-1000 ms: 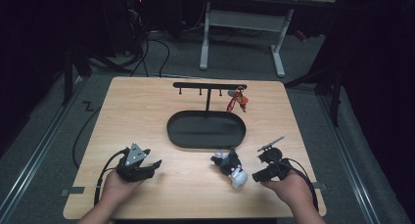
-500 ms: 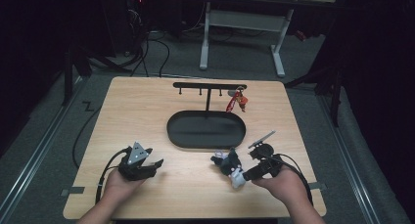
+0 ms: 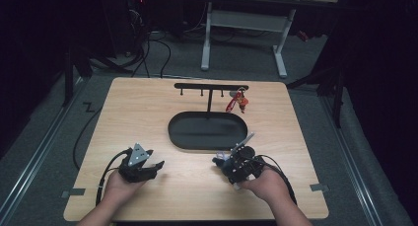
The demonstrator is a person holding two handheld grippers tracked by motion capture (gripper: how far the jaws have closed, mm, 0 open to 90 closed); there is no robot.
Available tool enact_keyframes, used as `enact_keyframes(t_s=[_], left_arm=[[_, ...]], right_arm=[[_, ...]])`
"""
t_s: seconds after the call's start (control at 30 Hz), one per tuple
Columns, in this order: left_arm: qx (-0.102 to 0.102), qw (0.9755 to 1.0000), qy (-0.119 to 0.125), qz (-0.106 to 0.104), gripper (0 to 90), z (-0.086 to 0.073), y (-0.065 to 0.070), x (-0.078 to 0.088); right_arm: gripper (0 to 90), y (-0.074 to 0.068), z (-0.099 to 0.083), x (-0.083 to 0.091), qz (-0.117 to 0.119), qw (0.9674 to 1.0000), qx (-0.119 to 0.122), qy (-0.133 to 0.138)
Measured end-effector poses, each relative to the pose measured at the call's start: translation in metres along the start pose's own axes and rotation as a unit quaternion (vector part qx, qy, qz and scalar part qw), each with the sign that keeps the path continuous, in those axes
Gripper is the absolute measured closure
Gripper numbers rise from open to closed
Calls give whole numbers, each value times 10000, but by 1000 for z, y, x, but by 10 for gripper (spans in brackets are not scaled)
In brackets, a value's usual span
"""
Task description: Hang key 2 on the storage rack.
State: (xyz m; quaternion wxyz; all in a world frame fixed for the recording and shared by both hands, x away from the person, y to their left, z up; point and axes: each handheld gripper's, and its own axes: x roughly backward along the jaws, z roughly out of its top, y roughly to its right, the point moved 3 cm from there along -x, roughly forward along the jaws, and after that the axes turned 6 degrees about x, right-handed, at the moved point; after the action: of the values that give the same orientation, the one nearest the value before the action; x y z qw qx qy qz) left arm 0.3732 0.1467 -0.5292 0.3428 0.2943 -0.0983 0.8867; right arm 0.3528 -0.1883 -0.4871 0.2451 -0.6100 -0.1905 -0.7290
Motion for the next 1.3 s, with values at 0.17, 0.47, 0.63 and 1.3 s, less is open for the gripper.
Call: enact_keyframes(t_s=[0.17, 0.47, 0.63, 1.3], left_arm=[[7, 10000, -8, -12, 396, 0, 0, 0], [11, 10000, -18, -8, 396, 0, -1, 0], [31, 10000, -3, -13, 397, 0, -2, -1], [9, 10000, -47, -17, 399, -1, -4, 0]], right_arm=[[188, -2, 2, -14, 32, 9999, -6, -98], [243, 0, 4, -28, -25, 9998, -12, -189], [312, 2, 3, -32, -36, 9998, 27, -195], [475, -3, 9, -22, -54, 9992, 188, -341]])
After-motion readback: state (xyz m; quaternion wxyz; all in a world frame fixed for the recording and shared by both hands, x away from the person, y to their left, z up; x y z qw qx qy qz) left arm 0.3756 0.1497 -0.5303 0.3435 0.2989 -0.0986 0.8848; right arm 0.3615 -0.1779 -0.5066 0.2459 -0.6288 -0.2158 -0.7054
